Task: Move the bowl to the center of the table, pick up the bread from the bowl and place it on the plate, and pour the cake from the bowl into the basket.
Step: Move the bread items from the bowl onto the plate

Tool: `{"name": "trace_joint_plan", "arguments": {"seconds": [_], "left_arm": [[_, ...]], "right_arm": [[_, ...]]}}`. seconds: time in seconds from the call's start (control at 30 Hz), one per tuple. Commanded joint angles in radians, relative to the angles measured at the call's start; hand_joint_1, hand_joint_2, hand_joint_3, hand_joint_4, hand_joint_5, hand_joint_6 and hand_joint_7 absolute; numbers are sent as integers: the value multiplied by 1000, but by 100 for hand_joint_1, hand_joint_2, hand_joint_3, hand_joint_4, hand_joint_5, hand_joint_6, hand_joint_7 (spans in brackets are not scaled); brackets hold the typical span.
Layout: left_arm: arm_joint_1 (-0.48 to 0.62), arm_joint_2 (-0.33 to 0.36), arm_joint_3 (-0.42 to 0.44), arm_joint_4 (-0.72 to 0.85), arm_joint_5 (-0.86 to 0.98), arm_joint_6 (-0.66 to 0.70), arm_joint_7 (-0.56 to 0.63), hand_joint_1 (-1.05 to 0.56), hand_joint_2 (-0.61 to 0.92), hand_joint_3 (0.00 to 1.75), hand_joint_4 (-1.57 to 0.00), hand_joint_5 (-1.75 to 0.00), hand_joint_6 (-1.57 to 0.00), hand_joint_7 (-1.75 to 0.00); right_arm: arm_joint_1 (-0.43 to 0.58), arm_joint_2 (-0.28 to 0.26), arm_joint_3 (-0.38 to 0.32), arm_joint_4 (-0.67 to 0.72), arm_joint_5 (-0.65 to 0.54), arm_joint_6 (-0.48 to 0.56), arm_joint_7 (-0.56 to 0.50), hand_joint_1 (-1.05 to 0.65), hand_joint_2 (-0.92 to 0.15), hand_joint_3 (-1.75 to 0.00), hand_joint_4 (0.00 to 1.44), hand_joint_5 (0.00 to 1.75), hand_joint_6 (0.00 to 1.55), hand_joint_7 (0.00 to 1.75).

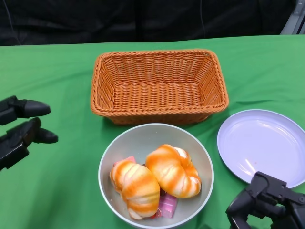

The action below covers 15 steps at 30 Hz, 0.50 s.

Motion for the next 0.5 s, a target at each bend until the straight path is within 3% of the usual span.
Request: {"name": "trace_joint_plan", "arguments": {"seconds": [0.03,0.13,0.2,0.3,0.37,0.4,0.5], "left_arm": [[34,13,2,52,17,-119,-61,-2,73,89,-70,-161,-72,-134],[43,9,-7,82,25,-195,-92,-3,69,93,-68,-168,-70,-140],[42,6,-16,97,30,-232,-102,-4,66,97,-68,-171,-69,-144],[36,1,-26,111,34,-253,-92,-3,64,99,-68,-172,-70,-146],[35,3,-31,112,33,-254,-84,-4,63,99,-69,-171,-70,-145],[33,3,-32,114,34,-253,-78,-4,63,99,-69,-170,-71,-145],[23,0,-29,132,24,-261,-79,-6,61,97,-71,-170,-72,-143]], "right_arm": [[15,-12,-16,-35,45,4,10,-15,-50,-102,77,145,74,114],[17,-20,-29,-54,62,13,17,-18,-48,-101,73,141,73,102],[18,-30,-40,-80,53,27,15,-25,-57,-78,70,134,74,88],[11,-57,-54,-137,14,56,17,-28,-65,-62,61,125,68,77],[7,-72,-61,-164,-15,77,17,-33,-80,-35,57,111,63,61],[1,-82,-64,-185,-41,99,16,-33,-83,-29,57,108,63,58],[-18,-116,-66,-258,-142,182,18,-44,-91,-12,55,72,58,29]]}}
